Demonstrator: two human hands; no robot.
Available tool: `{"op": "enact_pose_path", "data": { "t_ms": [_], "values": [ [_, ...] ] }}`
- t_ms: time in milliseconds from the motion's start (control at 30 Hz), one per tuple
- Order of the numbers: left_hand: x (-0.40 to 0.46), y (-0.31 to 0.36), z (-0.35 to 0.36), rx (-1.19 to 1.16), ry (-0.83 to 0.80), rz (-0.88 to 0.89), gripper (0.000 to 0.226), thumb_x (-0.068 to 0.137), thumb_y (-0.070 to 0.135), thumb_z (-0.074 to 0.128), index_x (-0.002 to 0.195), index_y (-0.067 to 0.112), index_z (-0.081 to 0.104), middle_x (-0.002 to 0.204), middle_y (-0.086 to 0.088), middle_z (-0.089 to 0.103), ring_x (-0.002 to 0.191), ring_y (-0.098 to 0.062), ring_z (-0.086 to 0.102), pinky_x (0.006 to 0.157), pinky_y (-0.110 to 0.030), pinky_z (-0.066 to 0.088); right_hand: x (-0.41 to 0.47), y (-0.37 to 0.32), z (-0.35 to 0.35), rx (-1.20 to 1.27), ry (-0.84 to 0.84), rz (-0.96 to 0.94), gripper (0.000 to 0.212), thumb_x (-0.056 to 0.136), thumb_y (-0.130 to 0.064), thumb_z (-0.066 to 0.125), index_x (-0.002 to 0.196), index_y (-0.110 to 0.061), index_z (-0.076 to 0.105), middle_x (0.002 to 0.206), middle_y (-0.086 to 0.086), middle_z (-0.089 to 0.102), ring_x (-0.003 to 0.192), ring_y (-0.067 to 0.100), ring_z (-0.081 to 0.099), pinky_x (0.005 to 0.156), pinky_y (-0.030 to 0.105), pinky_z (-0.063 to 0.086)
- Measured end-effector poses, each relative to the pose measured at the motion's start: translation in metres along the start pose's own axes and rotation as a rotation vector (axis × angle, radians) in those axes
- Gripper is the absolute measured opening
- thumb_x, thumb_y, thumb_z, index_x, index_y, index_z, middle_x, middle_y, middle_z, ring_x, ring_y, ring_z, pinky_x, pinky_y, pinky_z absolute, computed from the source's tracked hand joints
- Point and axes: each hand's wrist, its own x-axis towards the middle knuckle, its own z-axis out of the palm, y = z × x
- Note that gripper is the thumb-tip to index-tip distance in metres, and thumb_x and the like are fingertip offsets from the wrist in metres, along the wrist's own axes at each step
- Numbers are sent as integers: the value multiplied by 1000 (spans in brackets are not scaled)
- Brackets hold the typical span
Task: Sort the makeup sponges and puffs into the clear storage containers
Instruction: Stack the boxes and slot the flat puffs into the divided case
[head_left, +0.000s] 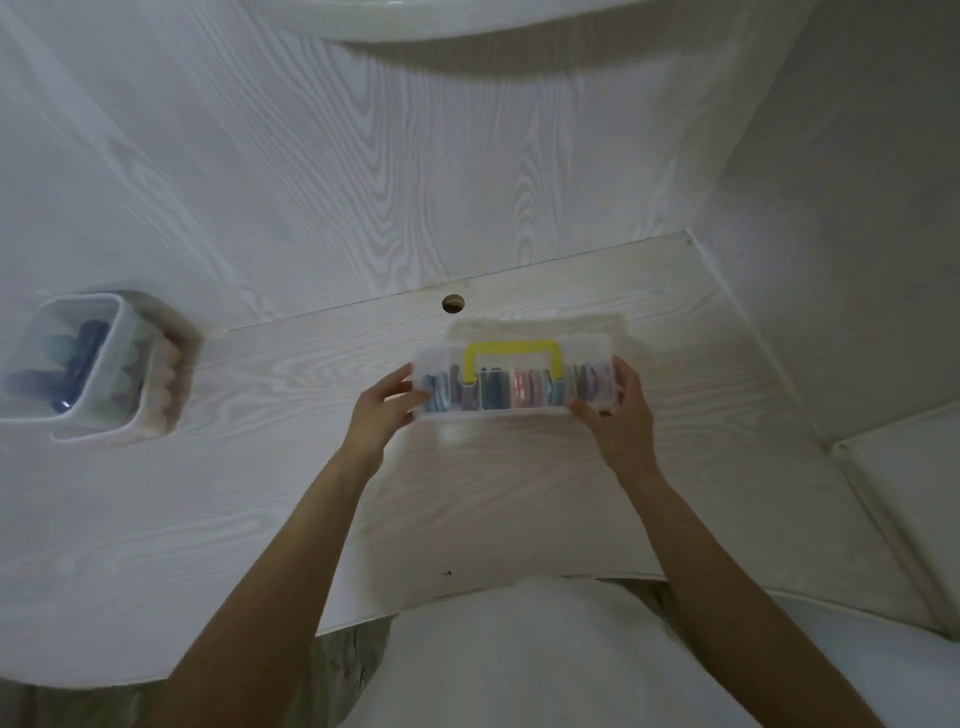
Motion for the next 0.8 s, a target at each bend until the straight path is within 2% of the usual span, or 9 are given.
{"op": "enact_pose_path", "data": {
  "t_ms": [100, 233, 300, 367, 467, 533, 600, 667, 800],
  "values": [
    [16, 17, 37, 64, -134, 22, 54, 79, 3, 69, 128, 21, 56, 102, -7, 67, 96, -22, 63, 83, -32, 53, 19, 9, -33, -23, 170, -12, 52, 82, -11, 70, 127, 4, 48, 120, 27, 53, 112, 37, 53, 90, 37, 44],
    [32, 37, 105, 87, -232, 43, 54, 81, -4, 65, 130, 14, 52, 84, -2, 64, 77, -13, 60, 71, -22, 55, 46, 25, -71, -101, 222, 7, 56, 88, -13, 62, 137, -1, 38, 132, 26, 41, 124, 33, 43, 97, 19, 33],
    [43, 41, 134, 67, -232, -5, 50, 84, -4, 62, 131, 8, 50, 86, -4, 63, 77, -14, 60, 72, -24, 54, 59, 34, -84, -238, 214, -54, 55, 87, -20, 64, 134, 1, 42, 137, 28, 35, 129, 38, 34, 105, 31, 31],
    [51, 42, 152, 26, -200, -52, 45, 86, -4, 59, 130, 5, 50, 96, -10, 61, 86, -21, 59, 74, -27, 52, 65, 40, -92, -432, 234, -100, 50, 85, -26, 66, 129, -8, 51, 139, 25, 33, 127, 41, 31, 101, 45, 34],
    [66, 43, 172, -24, -137, -79, 39, 87, -2, 59, 126, 4, 54, 109, -14, 59, 95, -23, 58, 76, -28, 51, 75, 36, -101, -678, 345, -85, 39, 83, -39, 64, 116, -19, 60, 124, 14, 48, 109, 37, 44, 85, 46, 41],
    [75, 43, 182, -45, -84, -63, 37, 87, 2, 61, 123, 3, 56, 111, -13, 60, 95, -21, 58, 83, -29, 50, 87, 34, -104, -846, 369, -140, 40, 84, -45, 53, 115, -20, 61, 115, 12, 55, 104, 37, 49, 82, 47, 42],
    [85, 49, 192, -84, -27, -33, 37, 87, 7, 63, 123, 3, 57, 113, -11, 60, 94, -17, 58, 88, -29, 49, 105, 37, -107, -1017, 321, -233, 45, 86, -45, 46, 122, -19, 55, 119, 12, 56, 111, 35, 50, 93, 51, 36],
    [95, 59, 201, -97, -11, 0, 39, 87, 8, 63, 125, 5, 55, 115, -7, 59, 98, -16, 56, 94, -29, 47, 120, 44, -113, -1062, 193, -308, 51, 87, -34, 57, 133, -16, 46, 135, 12, 50, 126, 34, 43, 105, 55, 27],
    [116, 77, 221, -19, -67, 67, 46, 84, 2, 63, 128, 8, 53, 119, -5, 59, 107, -20, 56, 98, -34, 46, 154, 37, -123, -1100, 22, -316, 65, 86, -22, 62, 144, -11, 33, 149, 13, 34, 137, 35, 32, 110, 52, 24]
  ]
}}
